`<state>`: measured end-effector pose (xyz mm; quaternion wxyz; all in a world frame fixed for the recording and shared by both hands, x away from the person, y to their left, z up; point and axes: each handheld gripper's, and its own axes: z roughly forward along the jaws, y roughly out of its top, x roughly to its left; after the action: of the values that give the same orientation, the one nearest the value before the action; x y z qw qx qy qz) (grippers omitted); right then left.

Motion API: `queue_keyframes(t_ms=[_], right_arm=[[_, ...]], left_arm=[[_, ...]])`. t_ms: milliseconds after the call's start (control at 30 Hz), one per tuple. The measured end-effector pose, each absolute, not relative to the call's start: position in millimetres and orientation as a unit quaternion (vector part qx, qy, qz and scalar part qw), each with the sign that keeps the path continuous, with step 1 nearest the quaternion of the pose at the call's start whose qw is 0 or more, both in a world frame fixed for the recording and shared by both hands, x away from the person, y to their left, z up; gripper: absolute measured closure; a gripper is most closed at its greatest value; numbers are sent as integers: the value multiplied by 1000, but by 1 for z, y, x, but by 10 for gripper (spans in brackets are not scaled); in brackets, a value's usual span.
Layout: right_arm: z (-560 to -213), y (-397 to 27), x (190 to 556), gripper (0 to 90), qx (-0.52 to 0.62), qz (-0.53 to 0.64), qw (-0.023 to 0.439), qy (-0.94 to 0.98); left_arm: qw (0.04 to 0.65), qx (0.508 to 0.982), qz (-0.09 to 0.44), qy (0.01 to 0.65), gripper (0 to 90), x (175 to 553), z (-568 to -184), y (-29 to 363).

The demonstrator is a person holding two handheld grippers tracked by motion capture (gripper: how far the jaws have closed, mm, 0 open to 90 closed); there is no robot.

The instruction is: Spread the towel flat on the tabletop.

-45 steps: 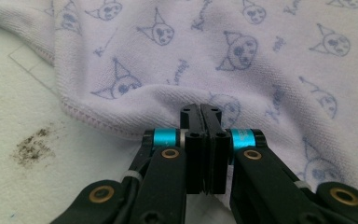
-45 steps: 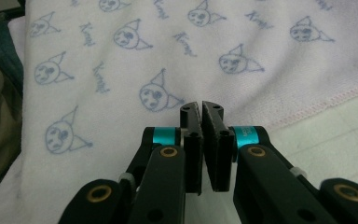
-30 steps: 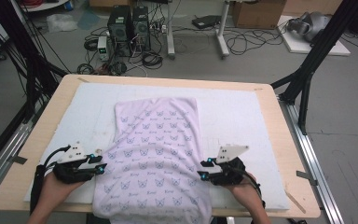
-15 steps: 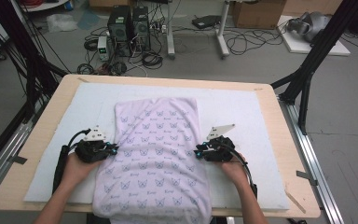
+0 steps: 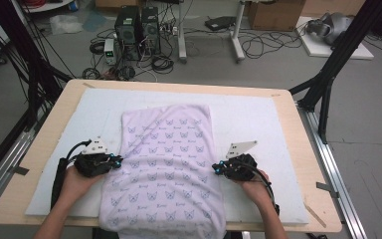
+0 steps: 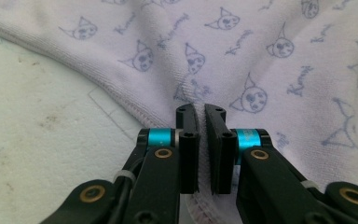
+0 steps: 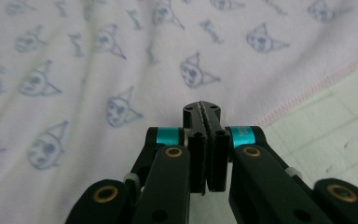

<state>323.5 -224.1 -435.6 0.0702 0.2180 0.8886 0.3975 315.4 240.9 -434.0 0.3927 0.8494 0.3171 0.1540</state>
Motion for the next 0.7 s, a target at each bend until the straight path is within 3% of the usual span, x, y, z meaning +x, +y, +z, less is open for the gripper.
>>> queue_keyframes(t_ms=[67, 133, 167, 200, 267, 300, 333, 433, 500, 600, 700], right_arm=[[-434, -222, 325, 809, 212, 405, 84, 885], [-436, -217, 331, 667, 213, 407, 79, 885], [-438, -215, 334, 656, 214, 406, 78, 885], [-440, -214, 336, 649, 210, 408, 68, 886], [-445, -211, 338, 672, 209, 393, 62, 893], [-446, -212, 339, 729, 210, 397, 63, 891], [-445, -213, 339, 845, 213, 395, 64, 891], [-443, -216, 336, 888, 215, 388, 55, 894], [-442, -218, 331, 889, 209, 385, 41, 898], [-436, -218, 322, 877, 195, 395, 42, 897], [-429, -217, 327, 818, 194, 411, 49, 890]], left_arm=[[389, 845, 159, 330, 689, 318, -433, 240], [391, 840, 155, 343, 574, 321, -434, 238], [388, 841, 154, 344, 525, 322, -435, 238], [386, 843, 153, 342, 530, 322, -437, 237], [380, 849, 150, 335, 636, 323, -439, 237], [374, 853, 152, 330, 738, 323, -440, 236], [371, 854, 159, 329, 771, 323, -440, 235], [368, 851, 165, 337, 838, 322, -438, 238], [373, 848, 159, 341, 813, 321, -436, 243], [390, 839, 159, 345, 658, 321, -430, 247], [398, 834, 160, 347, 636, 329, -426, 247]])
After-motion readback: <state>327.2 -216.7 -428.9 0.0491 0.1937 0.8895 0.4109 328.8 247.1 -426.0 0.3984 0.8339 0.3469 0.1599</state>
